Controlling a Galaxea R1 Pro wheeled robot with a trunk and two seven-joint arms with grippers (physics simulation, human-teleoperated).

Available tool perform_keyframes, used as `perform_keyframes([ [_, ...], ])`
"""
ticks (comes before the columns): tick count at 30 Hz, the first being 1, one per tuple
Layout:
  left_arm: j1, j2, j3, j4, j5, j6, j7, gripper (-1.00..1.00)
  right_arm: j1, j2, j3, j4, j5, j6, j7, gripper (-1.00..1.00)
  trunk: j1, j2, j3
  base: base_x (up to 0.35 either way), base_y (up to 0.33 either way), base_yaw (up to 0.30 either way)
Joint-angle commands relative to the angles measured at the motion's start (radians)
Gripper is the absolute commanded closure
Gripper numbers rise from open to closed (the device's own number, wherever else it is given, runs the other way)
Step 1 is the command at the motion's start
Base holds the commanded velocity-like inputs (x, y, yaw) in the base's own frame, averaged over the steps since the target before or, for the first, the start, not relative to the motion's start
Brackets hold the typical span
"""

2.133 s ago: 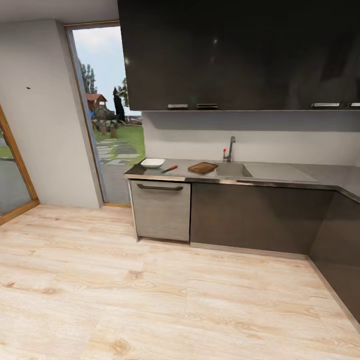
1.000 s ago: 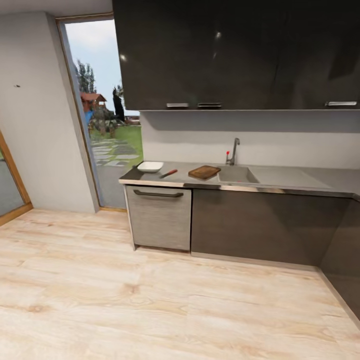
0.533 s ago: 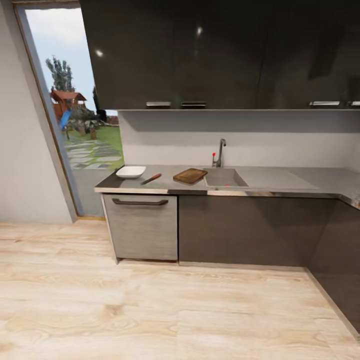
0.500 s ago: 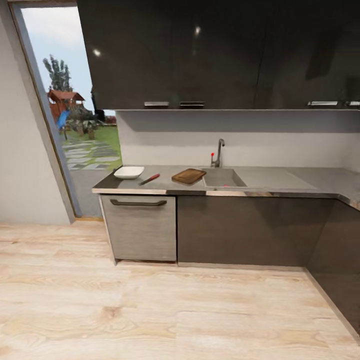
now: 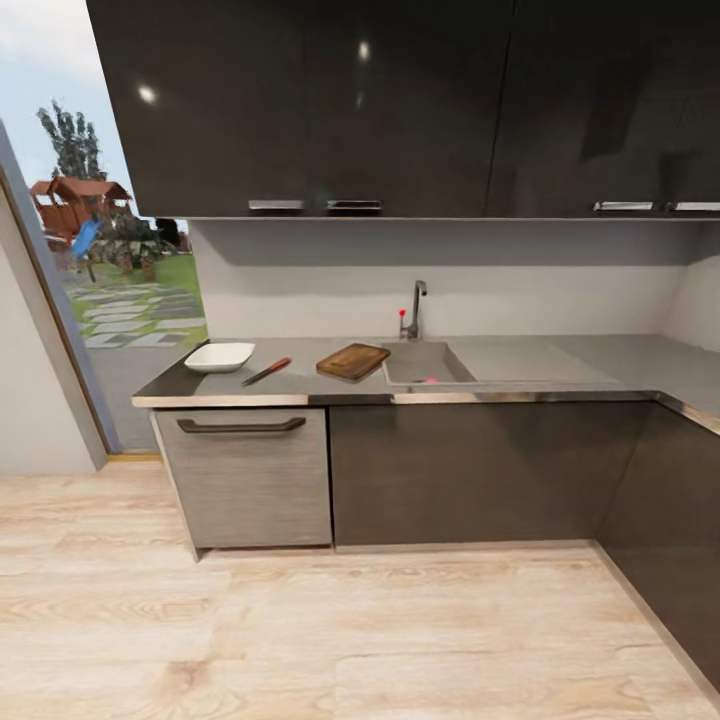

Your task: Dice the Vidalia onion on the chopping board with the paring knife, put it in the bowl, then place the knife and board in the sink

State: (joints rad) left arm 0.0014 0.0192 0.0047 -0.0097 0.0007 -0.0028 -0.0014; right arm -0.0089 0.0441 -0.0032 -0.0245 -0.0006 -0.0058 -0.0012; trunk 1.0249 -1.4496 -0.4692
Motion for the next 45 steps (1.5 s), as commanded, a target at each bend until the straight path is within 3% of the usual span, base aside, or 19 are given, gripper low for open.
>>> perform_keyframes([
  [1, 0.000, 0.000, 0.000, -0.001, 0.000, -0.001, 0.000, -1.00, 0.000, -0.001, 0.000, -0.001, 0.001, -0.001, 0.000, -1.00, 0.000, 0.000, -0.001, 0.046, 0.000, -0.008],
  [8, 0.000, 0.001, 0.001, -0.004, 0.001, -0.002, 0.001, -1.00, 0.000, -0.004, 0.000, -0.025, 0.002, -0.006, 0.000, -1.00, 0.000, 0.000, -0.001, 0.016, 0.000, -0.003],
  [13, 0.000, 0.014, 0.002, -0.071, 0.002, -0.002, 0.001, -1.00, 0.000, -0.003, -0.001, -0.051, 0.002, -0.048, -0.001, -1.00, 0.000, 0.000, -0.001, 0.002, 0.000, 0.000],
  [18, 0.000, 0.020, 0.004, -0.178, 0.004, -0.002, 0.001, -1.00, 0.000, 0.000, -0.001, -0.086, 0.002, -0.153, -0.005, -1.00, 0.000, 0.000, -0.001, 0.000, 0.000, 0.000],
  [21, 0.000, 0.022, 0.005, -0.296, 0.004, -0.002, 0.002, -1.00, 0.000, -0.001, -0.001, -0.152, 0.003, -0.231, -0.007, -1.00, 0.000, 0.000, -0.001, 0.000, 0.000, 0.000],
  [26, 0.000, 0.025, 0.005, -0.465, 0.004, -0.003, 0.003, -1.00, 0.000, -0.001, -0.001, -0.278, 0.004, -0.253, -0.006, -1.00, 0.000, 0.000, -0.001, 0.000, 0.000, 0.000],
  [31, 0.000, 0.023, 0.006, -0.630, 0.004, -0.003, 0.003, -1.00, 0.000, 0.001, -0.001, -0.481, 0.003, -0.253, -0.006, -1.00, 0.000, 0.000, -0.001, 0.000, 0.000, 0.000],
  [37, 0.000, 0.026, 0.006, -0.649, 0.005, -0.031, 0.003, -1.00, 0.000, 0.001, 0.001, -0.529, 0.003, -0.260, -0.001, -1.00, 0.000, 0.000, -0.001, 0.000, 0.000, 0.000],
  [45, 0.000, 0.027, 0.008, -0.600, 0.011, -0.046, 0.002, -1.00, 0.000, 0.000, 0.002, -0.520, -0.001, -0.262, 0.001, -1.00, 0.000, 0.000, -0.003, 0.000, 0.000, 0.000],
])
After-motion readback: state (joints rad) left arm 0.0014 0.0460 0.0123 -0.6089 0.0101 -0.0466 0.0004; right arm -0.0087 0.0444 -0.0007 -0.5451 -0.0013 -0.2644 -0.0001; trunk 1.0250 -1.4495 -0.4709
